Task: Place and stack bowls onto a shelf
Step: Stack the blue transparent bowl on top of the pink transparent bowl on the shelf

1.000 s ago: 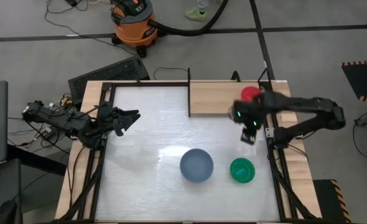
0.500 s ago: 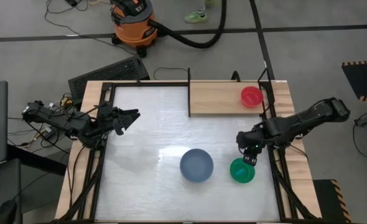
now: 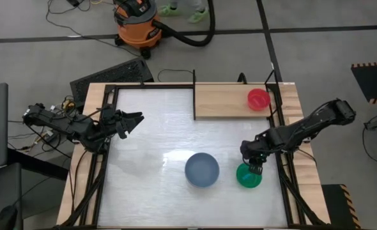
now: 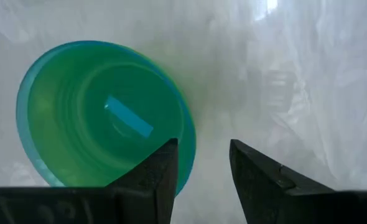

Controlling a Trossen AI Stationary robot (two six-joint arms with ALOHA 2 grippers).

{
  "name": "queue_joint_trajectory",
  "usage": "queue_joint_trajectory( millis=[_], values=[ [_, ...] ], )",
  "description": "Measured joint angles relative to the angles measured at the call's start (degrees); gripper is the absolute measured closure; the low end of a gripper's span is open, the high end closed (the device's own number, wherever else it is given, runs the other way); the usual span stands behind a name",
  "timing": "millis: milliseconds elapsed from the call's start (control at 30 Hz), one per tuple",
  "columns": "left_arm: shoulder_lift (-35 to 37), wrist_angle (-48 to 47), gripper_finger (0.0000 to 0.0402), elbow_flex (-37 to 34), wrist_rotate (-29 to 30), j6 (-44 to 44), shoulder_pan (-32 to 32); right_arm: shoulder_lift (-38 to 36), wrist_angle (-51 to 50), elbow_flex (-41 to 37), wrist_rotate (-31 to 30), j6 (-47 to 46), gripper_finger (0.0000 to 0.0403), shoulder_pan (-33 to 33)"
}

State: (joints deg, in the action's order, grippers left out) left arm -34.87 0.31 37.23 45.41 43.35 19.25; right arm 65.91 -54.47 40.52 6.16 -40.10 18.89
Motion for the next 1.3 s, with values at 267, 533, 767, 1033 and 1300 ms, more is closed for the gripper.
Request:
queue_joint_trajectory(
  millis=[267,533,767,1033,1300],
  values=[
    [0.00,0.01,0.0157,0.00,0.00,0.00,0.02,0.20,1.22,-2.32,0.00,-1.05,0.0236,0.75],
    [0.00,-0.02,0.0157,0.00,0.00,0.00,0.02,0.11,1.37,-2.32,0.00,-0.57,0.0294,0.73],
    [-0.01,-0.02,0.0157,0.00,0.00,0.00,0.00,0.09,1.37,-2.32,0.08,-0.57,0.0368,0.72],
    [0.00,-0.02,0.0157,0.00,-0.02,-0.02,0.00,0.09,0.93,0.41,1.29,-1.66,0.0386,0.70],
    [-0.01,-0.02,0.0157,0.00,-0.02,-0.03,0.01,0.00,-3.23,5.92,2.90,-0.01,0.0386,0.26]
  ],
)
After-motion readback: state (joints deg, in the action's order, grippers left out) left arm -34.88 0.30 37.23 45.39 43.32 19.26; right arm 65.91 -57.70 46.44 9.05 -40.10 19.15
